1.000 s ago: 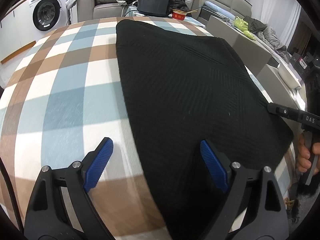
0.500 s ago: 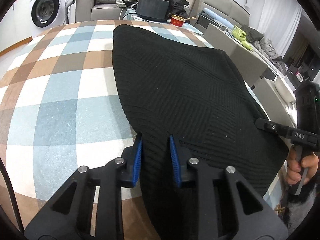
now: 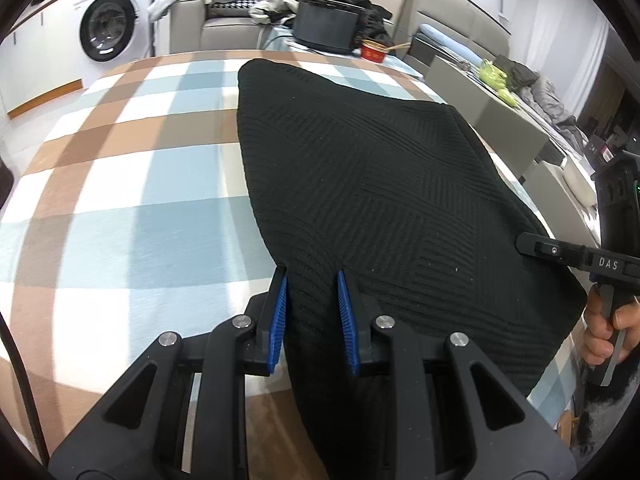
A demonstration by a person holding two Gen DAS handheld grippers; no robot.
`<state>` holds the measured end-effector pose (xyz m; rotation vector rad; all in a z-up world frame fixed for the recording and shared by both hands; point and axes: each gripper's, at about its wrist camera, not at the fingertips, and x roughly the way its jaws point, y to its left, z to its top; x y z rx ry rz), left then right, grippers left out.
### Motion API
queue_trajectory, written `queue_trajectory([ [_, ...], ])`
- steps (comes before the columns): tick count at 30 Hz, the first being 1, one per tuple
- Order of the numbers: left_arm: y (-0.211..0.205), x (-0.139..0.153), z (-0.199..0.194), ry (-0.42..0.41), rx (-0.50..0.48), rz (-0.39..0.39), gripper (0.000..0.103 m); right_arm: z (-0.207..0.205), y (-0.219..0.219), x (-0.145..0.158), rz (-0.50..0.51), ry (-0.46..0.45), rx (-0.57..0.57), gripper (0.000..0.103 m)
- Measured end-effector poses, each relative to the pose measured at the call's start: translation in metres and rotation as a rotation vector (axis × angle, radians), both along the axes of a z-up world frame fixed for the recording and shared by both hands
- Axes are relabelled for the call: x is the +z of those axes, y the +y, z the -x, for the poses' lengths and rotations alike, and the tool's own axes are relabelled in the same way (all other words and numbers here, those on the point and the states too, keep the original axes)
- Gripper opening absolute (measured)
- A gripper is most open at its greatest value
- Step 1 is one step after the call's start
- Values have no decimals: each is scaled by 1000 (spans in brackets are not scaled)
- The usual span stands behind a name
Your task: Fold small clothes
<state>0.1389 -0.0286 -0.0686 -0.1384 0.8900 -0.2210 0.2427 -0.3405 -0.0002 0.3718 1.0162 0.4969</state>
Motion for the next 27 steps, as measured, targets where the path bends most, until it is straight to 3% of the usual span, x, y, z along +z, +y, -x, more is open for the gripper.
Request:
queue_trajectory([
  [8,48,1,6,-7,76,-13,21,-10,46,1,7,-16,89,30],
  [16,67,-1,-8,22,109,18,27,-36,63,0,39,-5,89,32],
  [19,72,-1,10,25,129,26,36,-28,47,-1,6,26,77,46],
  [21,72,-1,23,23,124,25,38,-16,39,-1,-37,36,94,46],
  [27,68,-3,56,49,91,47,43,20,32,2,-31,19,111,46],
])
